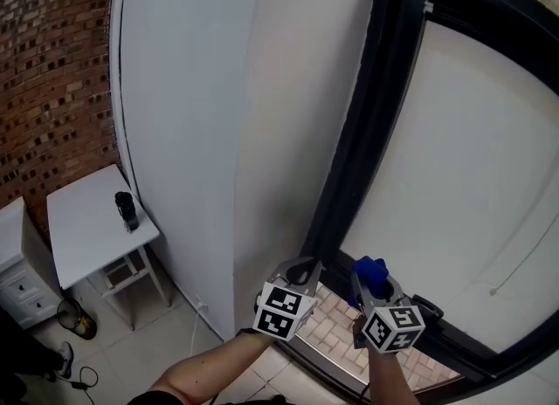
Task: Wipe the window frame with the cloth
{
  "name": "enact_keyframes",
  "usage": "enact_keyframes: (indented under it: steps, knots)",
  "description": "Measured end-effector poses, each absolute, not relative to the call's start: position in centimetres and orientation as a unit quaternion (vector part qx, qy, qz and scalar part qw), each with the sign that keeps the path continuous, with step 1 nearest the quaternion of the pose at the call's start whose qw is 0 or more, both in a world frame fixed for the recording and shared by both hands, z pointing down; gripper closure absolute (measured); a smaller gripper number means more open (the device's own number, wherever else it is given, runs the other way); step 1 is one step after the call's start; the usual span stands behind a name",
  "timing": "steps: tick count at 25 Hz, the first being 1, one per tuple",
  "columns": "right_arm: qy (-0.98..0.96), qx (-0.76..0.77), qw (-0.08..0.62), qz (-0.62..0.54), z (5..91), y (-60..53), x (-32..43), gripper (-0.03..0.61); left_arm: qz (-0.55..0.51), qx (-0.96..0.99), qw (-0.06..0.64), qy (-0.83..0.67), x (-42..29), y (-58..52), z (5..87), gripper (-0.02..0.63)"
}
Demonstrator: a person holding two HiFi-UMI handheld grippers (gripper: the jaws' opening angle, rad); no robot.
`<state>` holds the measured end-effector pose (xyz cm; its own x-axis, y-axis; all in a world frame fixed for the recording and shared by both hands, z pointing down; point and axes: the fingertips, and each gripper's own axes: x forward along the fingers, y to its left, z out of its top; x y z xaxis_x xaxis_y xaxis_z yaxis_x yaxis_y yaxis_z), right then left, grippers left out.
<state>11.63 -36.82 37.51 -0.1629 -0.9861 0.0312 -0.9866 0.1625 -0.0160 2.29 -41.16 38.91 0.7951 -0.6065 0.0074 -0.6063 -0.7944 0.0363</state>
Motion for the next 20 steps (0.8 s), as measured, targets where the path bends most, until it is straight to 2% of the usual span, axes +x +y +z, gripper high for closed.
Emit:
enact_keyframes:
  steps: [8, 13, 20]
  knots:
    - [-0.788, 0.615, 0.015, -0.026, 30.5, -41.5, 10.9, 0.426, -0.046, 0.936, 0.053, -0.344, 2.5, -43.1, 34.3, 0.624]
    - [-0.804, 0.592, 0.016, -0.049, 25.7, -43.2, 9.7, 0.426, -0.065, 0.934, 0.016, -0.351, 2.8, -44.2, 29.2, 0.624]
    - [-0.807, 0.584, 0.005, -0.091, 19.0, -44.1, 9.6, 0.426, -0.091, 0.938, -0.001, -0.336, 3.3, -44.7, 21.8, 0.624]
